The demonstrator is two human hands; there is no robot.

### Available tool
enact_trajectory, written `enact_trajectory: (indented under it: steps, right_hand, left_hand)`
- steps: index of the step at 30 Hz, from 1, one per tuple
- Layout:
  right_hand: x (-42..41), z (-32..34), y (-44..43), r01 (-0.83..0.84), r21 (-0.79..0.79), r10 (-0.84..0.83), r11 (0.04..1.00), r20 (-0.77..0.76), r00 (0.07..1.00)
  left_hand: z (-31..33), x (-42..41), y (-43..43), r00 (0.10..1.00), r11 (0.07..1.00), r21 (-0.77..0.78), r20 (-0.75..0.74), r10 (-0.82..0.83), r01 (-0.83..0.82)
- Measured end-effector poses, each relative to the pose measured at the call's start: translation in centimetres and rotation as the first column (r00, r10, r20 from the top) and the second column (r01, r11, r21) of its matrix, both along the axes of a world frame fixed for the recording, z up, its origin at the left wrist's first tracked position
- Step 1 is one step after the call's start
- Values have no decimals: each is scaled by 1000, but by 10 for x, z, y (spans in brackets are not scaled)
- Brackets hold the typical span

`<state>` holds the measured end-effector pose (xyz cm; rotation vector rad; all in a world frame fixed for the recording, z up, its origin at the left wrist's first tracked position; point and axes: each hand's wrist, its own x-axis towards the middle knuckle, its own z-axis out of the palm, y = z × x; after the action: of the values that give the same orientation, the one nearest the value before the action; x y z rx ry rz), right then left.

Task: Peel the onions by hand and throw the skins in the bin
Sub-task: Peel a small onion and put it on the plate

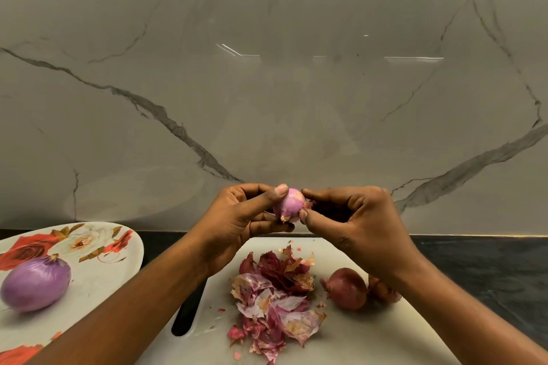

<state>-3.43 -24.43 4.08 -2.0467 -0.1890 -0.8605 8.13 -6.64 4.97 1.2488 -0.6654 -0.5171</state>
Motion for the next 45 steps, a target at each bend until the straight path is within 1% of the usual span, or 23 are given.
enact_trajectory:
  steps: [7, 11, 15, 19, 21, 23, 27, 29, 35, 40, 45]
  right_hand:
    - [1, 0, -5, 47, -25, -46, 999, 23, 999]
    - [1, 0, -4, 45, -16, -45, 999, 20, 999]
    - [1, 1, -4, 90, 1, -90, 996, 13, 996]
    - [-2, 2, -1, 68, -51, -69, 996, -15, 997]
    - [-4, 3, 2, 62, -45, -63, 997, -22, 998]
    - [-4, 4, 1, 49, -19, -50, 999, -50, 997]
    - [1, 7, -1, 6, 168, 31, 986, -218, 975]
    - [2, 8, 0, -20, 234, 84, 972, -267, 960]
    - [0, 9, 1, -70, 294, 150, 953, -258, 955]
    - [0, 11, 1, -34, 306, 109, 951, -231, 967]
    - [0, 12, 2, -75, 354, 171, 932, -248, 954]
  left_hand:
    - [-2, 2, 0, 1000, 999, 36, 9, -6, 5]
    - [0, 1, 0, 1000, 1000, 16, -22, -8, 8]
    - [1, 2, 1, 999, 1000, -15, -46, -14, 13]
    - [2, 4, 3, 999, 999, -39, -52, 5, -7]
    - [2, 4, 3, 999, 999, -40, -41, 18, -20]
    - [1, 5, 4, 1000, 999, -46, -28, 10, -11]
    - [1, 4, 3, 999, 999, -42, 22, -29, 30]
    - [0, 2, 3, 998, 999, -23, 65, -27, 28]
    - [0, 0, 2, 996, 999, -19, 89, -25, 27]
    - [1, 0, 4, 996, 999, -30, 81, -35, 38]
    - [2, 1, 4, 995, 1000, -19, 102, -10, 12]
